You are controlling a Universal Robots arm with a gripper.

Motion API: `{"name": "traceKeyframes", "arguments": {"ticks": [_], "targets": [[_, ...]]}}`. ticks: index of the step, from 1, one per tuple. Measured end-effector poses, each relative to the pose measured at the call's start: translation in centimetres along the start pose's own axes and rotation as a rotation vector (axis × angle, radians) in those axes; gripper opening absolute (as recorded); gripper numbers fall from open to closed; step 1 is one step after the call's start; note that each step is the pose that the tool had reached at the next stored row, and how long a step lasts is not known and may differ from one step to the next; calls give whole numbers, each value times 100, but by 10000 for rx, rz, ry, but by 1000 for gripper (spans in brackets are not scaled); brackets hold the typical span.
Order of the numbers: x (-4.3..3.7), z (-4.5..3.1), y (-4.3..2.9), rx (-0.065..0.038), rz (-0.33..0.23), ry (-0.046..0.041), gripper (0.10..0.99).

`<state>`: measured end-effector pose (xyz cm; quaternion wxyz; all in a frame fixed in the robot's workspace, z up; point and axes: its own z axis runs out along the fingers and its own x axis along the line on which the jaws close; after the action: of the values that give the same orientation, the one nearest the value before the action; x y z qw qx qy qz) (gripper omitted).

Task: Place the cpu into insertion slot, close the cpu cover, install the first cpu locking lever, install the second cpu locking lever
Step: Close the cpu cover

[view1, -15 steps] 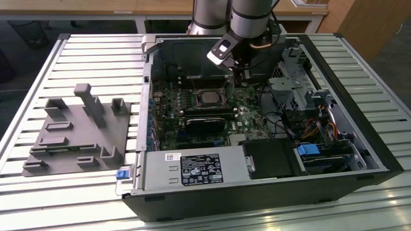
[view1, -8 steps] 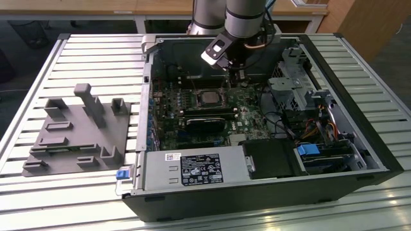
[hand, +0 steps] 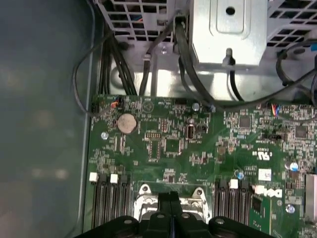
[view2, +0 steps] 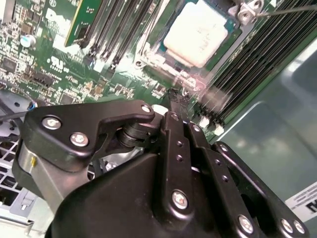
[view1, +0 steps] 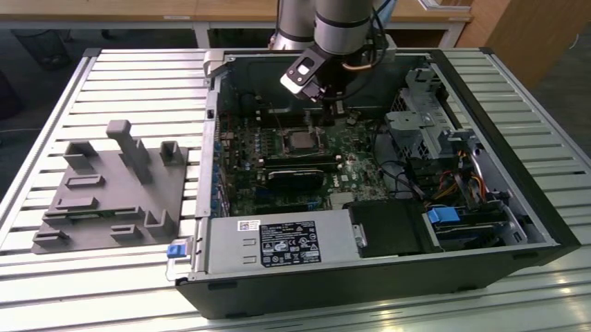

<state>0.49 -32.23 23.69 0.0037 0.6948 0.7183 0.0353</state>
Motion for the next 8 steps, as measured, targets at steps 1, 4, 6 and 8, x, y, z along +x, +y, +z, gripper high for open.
{"name": "traceKeyframes", "arguments": {"ticks": [1,4,6,8], "targets": [[1,-1,-14,0,1,0,106],[2,-3,-53,0,1,-1,106],[3,-4,-77,1,1,0,106],[3,-3,-112,0,1,-1,106]]}}
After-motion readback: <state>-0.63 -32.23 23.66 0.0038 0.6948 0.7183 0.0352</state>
